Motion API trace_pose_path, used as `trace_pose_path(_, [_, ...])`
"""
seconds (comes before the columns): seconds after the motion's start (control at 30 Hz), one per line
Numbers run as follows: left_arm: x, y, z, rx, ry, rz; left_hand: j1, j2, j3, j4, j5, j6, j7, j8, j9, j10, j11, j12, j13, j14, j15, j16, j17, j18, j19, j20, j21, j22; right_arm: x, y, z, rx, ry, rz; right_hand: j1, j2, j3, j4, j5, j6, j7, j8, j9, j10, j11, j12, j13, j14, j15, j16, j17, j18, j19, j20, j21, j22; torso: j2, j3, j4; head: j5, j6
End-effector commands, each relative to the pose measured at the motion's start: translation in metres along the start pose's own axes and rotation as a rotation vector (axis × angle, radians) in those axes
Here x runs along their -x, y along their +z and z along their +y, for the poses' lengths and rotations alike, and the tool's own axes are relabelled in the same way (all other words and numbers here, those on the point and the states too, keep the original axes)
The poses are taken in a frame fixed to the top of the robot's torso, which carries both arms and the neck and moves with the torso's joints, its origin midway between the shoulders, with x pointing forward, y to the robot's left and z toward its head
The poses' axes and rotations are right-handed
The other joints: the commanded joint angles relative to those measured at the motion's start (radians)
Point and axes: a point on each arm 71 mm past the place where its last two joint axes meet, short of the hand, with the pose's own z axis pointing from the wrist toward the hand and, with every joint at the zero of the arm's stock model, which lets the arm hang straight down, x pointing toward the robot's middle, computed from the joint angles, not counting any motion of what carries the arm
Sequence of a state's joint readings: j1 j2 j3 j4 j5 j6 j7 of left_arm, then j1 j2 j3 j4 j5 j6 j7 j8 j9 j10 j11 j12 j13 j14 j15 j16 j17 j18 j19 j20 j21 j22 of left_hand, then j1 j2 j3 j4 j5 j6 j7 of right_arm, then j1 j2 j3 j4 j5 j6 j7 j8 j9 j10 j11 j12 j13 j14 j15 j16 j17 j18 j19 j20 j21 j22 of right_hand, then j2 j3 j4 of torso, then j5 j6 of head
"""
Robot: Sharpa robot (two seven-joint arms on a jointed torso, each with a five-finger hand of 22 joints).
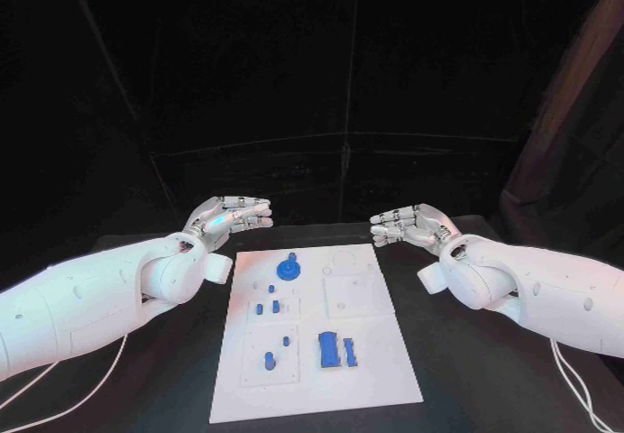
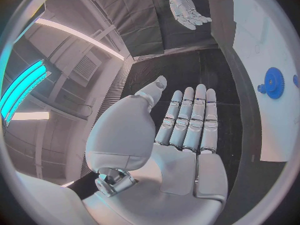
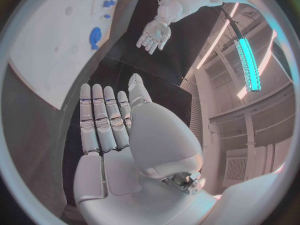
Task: Assemble the parts on the task board
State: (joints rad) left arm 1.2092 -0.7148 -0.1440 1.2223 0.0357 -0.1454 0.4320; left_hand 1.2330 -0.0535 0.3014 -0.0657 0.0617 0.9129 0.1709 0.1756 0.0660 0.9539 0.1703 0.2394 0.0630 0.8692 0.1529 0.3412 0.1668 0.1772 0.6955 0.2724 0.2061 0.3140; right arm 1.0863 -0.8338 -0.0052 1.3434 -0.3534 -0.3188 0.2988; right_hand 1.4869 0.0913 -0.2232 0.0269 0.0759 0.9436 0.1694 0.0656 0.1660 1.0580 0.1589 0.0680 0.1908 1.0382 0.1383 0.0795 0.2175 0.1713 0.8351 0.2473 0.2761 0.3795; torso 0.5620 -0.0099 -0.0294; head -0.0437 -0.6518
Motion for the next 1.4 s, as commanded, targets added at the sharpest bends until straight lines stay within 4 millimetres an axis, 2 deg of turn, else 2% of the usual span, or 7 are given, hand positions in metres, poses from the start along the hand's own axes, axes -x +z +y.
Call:
trace_pose_path(0.03, [0.007,0.003,-0.001,-0.068,-0.037,-0.095,0.01,0.007,-0.013,0.0,0.001,0.004,-0.006,-0.018,-0.001,-0.001,0.001,-0.036,-0.001,-0.002,0.001,-0.058,-0.029,0.008,-0.019,0.008,-0.025,-0.029,0.004,0.011,0.004,0.089,0.139,-0.048,-0.023,0.007,-0.003,-0.029,-0.004,0.001,-0.001,-0.003,-0.033,0.004,0.004,-0.002,-0.059,0.019,0.001,-0.017,-0.058,0.014,0.027,0.003,-0.054,-0.05,-0.019,0.0038,-0.0017,-0.002,0.016])
trace_pose_path(0.2, [0.007,0.007,0.004,-0.076,-0.035,-0.125,0.019,0.016,-0.025,-0.001,0.002,0.014,-0.007,-0.039,-0.001,0.01,0.002,-0.074,-0.001,0.019,0.002,-0.112,-0.055,0.009,-0.014,0.011,-0.037,-0.057,0.001,0.024,0.001,0.097,0.15,-0.06,-0.03,0.025,0.009,-0.073,0.007,0.005,0.013,-0.002,-0.066,0.006,0.0,-0.003,-0.114,0.081,-0.013,-0.014,-0.107,0.013,0.1,-0.009,-0.085,-0.093,-0.021,0.006,-0.001,0.002,0.039])
trace_pose_path(0.23, [0.002,0.006,0.007,-0.023,-0.018,-0.062,-0.362,0.054,-0.103,0.066,-0.062,-0.269,-0.056,-0.078,-0.066,-0.283,-0.049,-0.121,-0.063,-0.252,-0.044,-0.177,-0.087,-0.053,-0.22,-0.075,-0.084,-0.132,0.0,0.021,-0.002,0.045,0.081,-0.05,-0.467,-0.014,0.071,-0.027,-0.076,-0.279,-0.046,-0.066,-0.092,-0.317,-0.048,-0.068,-0.191,-0.264,-0.048,-0.08,-0.135,-0.051,-0.191,-0.078,-0.139,-0.174,-0.017,0.0033,-0.0009,-0.001,0.028])
trace_pose_path(0.47, [-0.003,0.002,0.009,-0.024,-0.011,-0.088,-0.544,0.054,-0.148,0.066,-0.062,-0.403,-0.081,-0.101,-0.066,-0.424,-0.075,-0.148,-0.063,-0.38,-0.068,-0.216,-0.167,-0.069,-0.32,-0.117,-0.112,-0.173,-0.009,0.018,0.001,0.056,0.104,-0.079,-0.683,-0.091,0.103,-0.027,-0.076,-0.419,-0.068,-0.066,-0.166,-0.47,-0.071,-0.068,-0.191,-0.418,-0.138,-0.08,-0.217,-0.064,-0.317,-0.116,-0.171,-0.222,-0.017,0.0073,0.0175,0.026,0.042])
trace_pose_path(0.77, [-0.028,-0.018,0.013,-0.033,0.024,-0.193,-0.754,0.054,-0.195,0.066,-0.062,-0.558,-0.171,-0.176,-0.066,-0.585,-0.17,-0.239,-0.063,-0.53,-0.153,-0.253,-0.167,-0.091,-0.434,-0.164,-0.206,-0.216,-0.043,0.001,0.014,0.069,0.189,-0.194,-0.926,-0.091,0.139,-0.027,-0.076,-0.578,-0.099,-0.066,-0.166,-0.648,-0.159,-0.068,-0.191,-0.607,-0.138,-0.08,-0.217,-0.09,-0.474,-0.156,-0.202,-0.27,-0.018,0.0099,0.0294,0.044,0.052])
trace_pose_path(0.8, [-0.031,-0.021,0.013,-0.035,0.029,-0.208,-0.773,0.054,-0.199,0.066,-0.062,-0.572,-0.171,-0.176,-0.066,-0.599,-0.17,-0.239,-0.063,-0.543,-0.153,-0.258,-0.167,-0.091,-0.445,-0.168,-0.206,-0.22,-0.047,-0.002,0.016,0.068,0.197,-0.207,-0.948,-0.091,0.143,-0.027,-0.076,-0.592,-0.169,-0.066,-0.166,-0.665,-0.159,-0.068,-0.191,-0.623,-0.138,-0.08,-0.217,-0.09,-0.488,-0.159,-0.206,-0.274,-0.018,0.0099,0.0294,0.044,0.052])
trace_pose_path(1.4, [-0.058,-0.049,0.007,-0.055,0.077,-0.335,-1.021,0.054,-0.301,0.066,-0.062,-0.756,-0.171,-0.176,-0.066,-0.791,-0.17,-0.239,-0.063,-0.719,-0.153,-0.341,-0.167,-0.177,-0.581,-0.272,-0.206,-0.314,-0.07,-0.018,0.025,0.048,0.239,-0.282,-1.238,-0.091,0.223,-0.027,-0.076,-0.781,-0.169,-0.066,-0.166,-0.876,-0.159,-0.068,-0.191,-0.846,-0.138,-0.08,-0.217,-0.171,-0.674,-0.247,-0.276,-0.379,-0.018,0.0099,0.0294,0.044,0.052])
